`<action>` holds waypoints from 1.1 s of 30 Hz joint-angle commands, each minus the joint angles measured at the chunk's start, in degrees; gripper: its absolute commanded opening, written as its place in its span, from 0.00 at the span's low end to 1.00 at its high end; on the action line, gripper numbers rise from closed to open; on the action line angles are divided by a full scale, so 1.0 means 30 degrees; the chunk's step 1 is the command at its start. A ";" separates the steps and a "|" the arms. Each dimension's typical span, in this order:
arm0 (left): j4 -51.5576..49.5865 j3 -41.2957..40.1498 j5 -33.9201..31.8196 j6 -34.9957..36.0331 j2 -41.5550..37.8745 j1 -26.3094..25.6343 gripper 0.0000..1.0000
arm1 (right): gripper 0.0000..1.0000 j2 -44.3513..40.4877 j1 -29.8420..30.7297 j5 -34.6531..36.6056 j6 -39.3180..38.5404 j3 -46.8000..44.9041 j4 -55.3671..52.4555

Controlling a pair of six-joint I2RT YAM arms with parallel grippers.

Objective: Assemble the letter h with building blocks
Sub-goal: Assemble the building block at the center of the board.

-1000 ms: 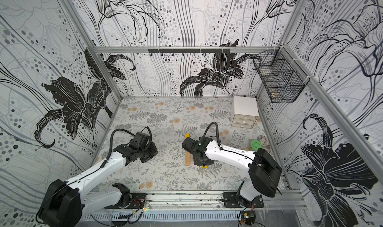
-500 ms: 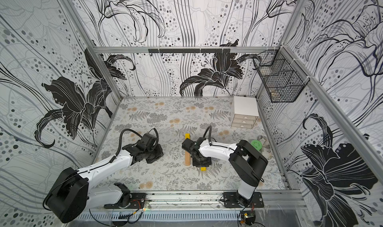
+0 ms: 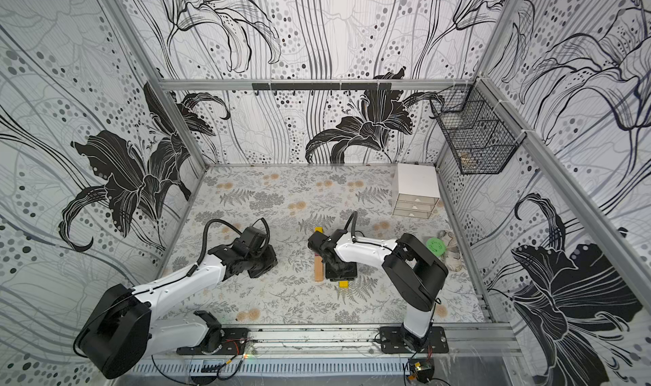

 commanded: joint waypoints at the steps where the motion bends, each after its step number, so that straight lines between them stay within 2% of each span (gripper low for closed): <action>1: 0.0065 0.0299 -0.0346 0.0113 0.0130 -0.0056 0.00 | 0.33 -0.0247 -0.0103 0.0284 -0.0129 0.0253 -0.0815; 4: 0.0045 0.0301 -0.0346 0.0094 0.0210 -0.0050 0.00 | 0.25 -0.0034 -0.0223 0.0255 -0.0352 0.0304 -0.0719; 7: 0.0004 0.0271 -0.0361 0.0119 0.0177 -0.0052 0.00 | 0.22 0.0147 -0.0409 0.0222 -0.0460 0.0355 -0.0670; 17: -0.0049 0.0184 -0.0460 0.0112 0.0114 -0.0069 0.00 | 0.19 0.0571 -0.0835 -0.0168 -0.1602 0.0968 -0.0483; 33: 0.0025 0.0185 -0.0493 0.0109 0.0386 -0.0066 0.00 | 0.19 0.0945 -0.1055 -0.0192 -0.1908 0.1030 -0.0367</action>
